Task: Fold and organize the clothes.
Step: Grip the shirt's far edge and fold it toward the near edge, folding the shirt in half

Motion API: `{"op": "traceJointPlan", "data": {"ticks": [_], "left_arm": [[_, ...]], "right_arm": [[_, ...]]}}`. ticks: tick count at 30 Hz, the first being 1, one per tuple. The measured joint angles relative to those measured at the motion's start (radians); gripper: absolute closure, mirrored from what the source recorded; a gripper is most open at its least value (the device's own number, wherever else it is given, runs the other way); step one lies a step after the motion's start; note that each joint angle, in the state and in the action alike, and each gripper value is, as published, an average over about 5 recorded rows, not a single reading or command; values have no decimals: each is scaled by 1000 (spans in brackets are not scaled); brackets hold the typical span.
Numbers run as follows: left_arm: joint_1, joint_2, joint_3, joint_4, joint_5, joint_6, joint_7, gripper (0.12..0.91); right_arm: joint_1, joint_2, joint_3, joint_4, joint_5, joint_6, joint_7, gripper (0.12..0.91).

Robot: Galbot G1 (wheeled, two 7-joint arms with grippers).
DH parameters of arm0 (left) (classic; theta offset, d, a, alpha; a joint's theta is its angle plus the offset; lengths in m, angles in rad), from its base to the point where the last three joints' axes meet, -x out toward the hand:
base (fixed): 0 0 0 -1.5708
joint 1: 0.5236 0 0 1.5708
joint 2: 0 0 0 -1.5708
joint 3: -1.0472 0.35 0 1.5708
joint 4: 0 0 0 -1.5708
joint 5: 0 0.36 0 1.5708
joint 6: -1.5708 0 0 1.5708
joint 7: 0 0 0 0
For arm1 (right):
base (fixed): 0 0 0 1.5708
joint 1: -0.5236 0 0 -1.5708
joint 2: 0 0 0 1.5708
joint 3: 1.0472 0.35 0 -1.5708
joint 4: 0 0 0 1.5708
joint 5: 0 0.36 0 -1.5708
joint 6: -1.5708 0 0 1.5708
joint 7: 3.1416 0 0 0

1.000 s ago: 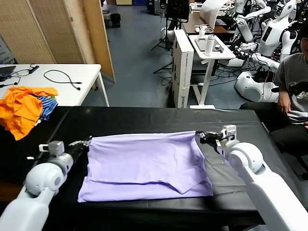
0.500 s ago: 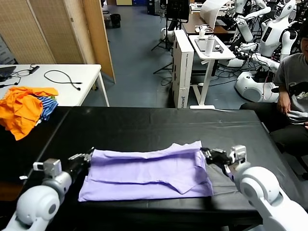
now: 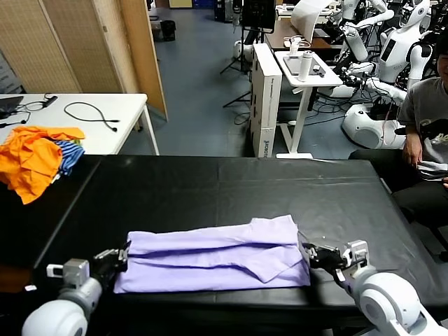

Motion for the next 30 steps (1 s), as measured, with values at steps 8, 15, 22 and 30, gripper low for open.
{"op": "traceJointPlan", "data": {"ticks": [8,15,22,30], "left_arm": [[56,-27,-17,-41,24,20,-11,663],[55,-46,-43,-54,60,21,-14,239],[-8,-49,-41,-23,21,3,-34,124],[-112,-50,-4,64,-14,-8,-44,123]], "right_arm": [[-2,14,27,42,14,0,2,635],[98,43,2,-3,23,0,11,218],[261,96,-68,-123,18,0,24,120],[386,156,-132,-250,-20,0,25,118]]}}
